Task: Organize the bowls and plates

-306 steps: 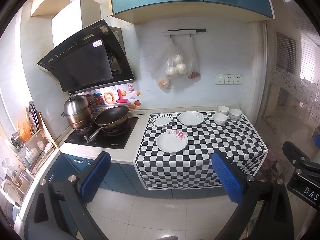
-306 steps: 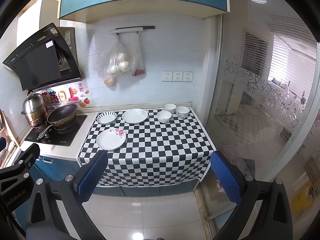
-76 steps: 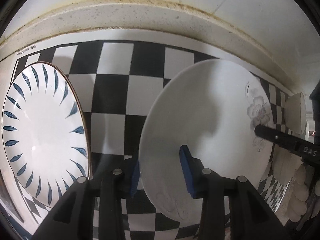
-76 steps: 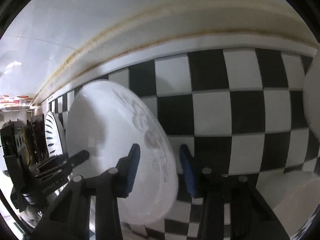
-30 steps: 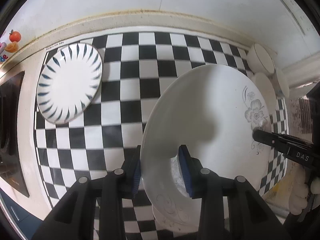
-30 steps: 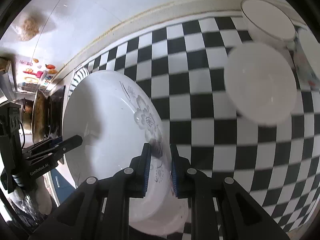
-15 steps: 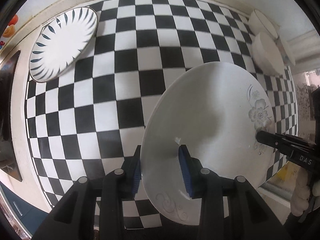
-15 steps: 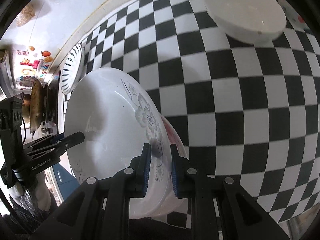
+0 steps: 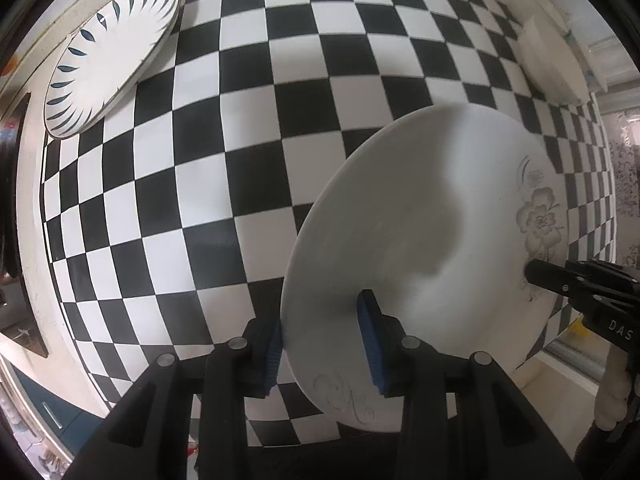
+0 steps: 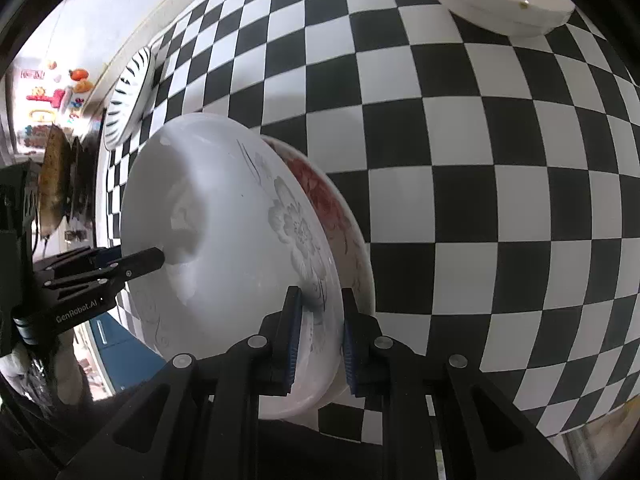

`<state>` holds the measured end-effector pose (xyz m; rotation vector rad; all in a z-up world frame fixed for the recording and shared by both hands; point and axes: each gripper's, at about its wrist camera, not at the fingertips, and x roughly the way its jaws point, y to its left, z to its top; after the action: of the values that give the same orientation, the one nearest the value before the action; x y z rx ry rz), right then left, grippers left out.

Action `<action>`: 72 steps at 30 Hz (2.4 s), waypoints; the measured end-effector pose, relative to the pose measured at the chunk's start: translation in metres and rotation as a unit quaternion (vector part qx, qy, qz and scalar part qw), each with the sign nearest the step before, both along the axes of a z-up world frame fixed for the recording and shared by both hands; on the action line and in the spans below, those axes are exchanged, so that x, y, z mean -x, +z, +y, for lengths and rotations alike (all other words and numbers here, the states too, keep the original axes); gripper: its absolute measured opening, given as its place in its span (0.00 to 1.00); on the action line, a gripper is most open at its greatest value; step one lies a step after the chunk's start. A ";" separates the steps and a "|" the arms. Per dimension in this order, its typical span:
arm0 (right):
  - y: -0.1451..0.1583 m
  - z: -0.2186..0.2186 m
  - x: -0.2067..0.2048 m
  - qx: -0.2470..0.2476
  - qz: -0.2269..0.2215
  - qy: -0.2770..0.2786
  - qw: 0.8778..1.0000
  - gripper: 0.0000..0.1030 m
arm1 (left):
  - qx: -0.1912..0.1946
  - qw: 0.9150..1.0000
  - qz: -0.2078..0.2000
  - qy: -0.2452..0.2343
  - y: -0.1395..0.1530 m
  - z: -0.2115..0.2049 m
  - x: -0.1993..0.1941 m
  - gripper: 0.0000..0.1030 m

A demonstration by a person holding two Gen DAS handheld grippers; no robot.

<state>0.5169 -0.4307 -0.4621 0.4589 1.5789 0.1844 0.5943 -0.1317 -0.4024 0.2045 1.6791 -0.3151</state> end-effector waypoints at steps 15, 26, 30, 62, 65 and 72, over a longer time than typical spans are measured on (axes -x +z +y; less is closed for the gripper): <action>-0.001 0.010 -0.009 0.029 0.040 -0.010 0.999 0.21 | -0.023 0.999 -0.009 -0.024 0.004 -0.028 0.005 0.31; 0.009 0.034 -0.016 0.093 0.072 0.015 0.993 0.25 | -0.031 0.999 -0.013 -0.031 -0.005 -0.054 0.026 0.31; 0.010 0.039 -0.017 0.099 0.080 0.017 0.992 0.25 | -0.029 0.999 -0.012 -0.032 -0.014 -0.053 0.034 0.31; 0.096 0.145 -0.126 0.028 -0.090 0.062 0.994 0.71 | 0.047 0.980 -0.102 0.161 0.059 0.074 -0.025 0.35; 0.094 0.183 -0.166 0.013 -0.094 0.086 0.992 0.71 | 0.042 0.972 -0.105 0.204 0.053 0.113 -0.055 0.35; 0.050 0.248 -0.255 0.009 -0.075 0.082 0.994 0.71 | 0.034 0.964 -0.080 0.250 0.001 0.178 -0.126 0.35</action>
<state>0.7715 -0.1826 -0.4122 0.2945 1.4699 0.3232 0.7207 0.0464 -0.4017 -0.2413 1.4970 0.0240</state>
